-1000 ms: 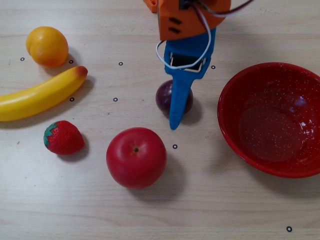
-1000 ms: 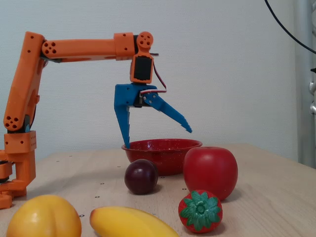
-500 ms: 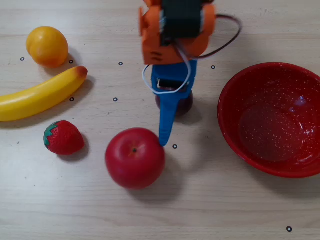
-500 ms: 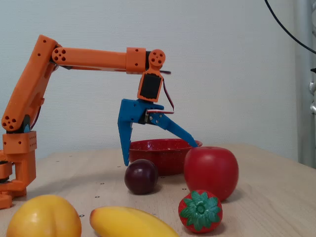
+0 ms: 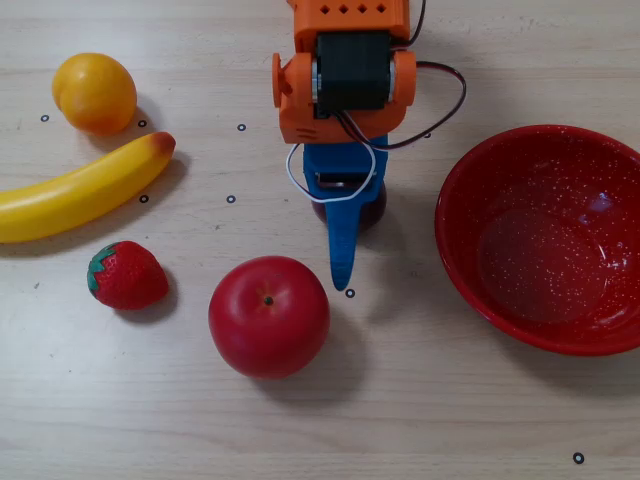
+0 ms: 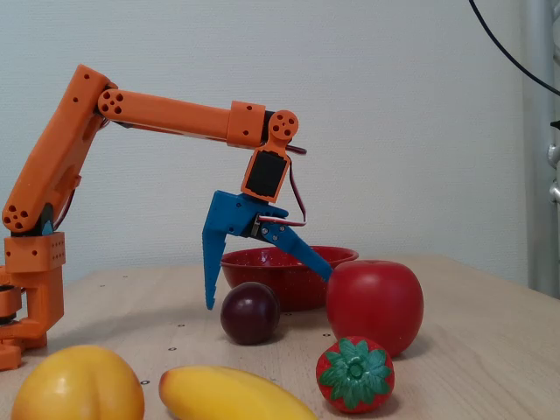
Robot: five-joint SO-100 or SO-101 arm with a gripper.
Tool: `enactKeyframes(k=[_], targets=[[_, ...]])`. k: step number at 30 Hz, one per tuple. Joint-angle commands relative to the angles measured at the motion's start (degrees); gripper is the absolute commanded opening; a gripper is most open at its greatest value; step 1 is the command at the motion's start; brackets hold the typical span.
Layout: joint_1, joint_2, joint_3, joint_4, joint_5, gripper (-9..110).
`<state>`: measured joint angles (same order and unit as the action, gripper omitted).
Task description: Put plum in the red bowl.
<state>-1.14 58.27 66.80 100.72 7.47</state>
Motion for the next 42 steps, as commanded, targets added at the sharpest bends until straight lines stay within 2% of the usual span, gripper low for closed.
enactKeyframes(k=[1, 21, 42], targets=[[-0.44, 3.87, -0.70, 1.67, 1.23, 67], [-0.26, 0.62, 0.53, -1.41, 5.62, 67], [2.55, -5.63, -2.11, -3.60, 5.54, 67]])
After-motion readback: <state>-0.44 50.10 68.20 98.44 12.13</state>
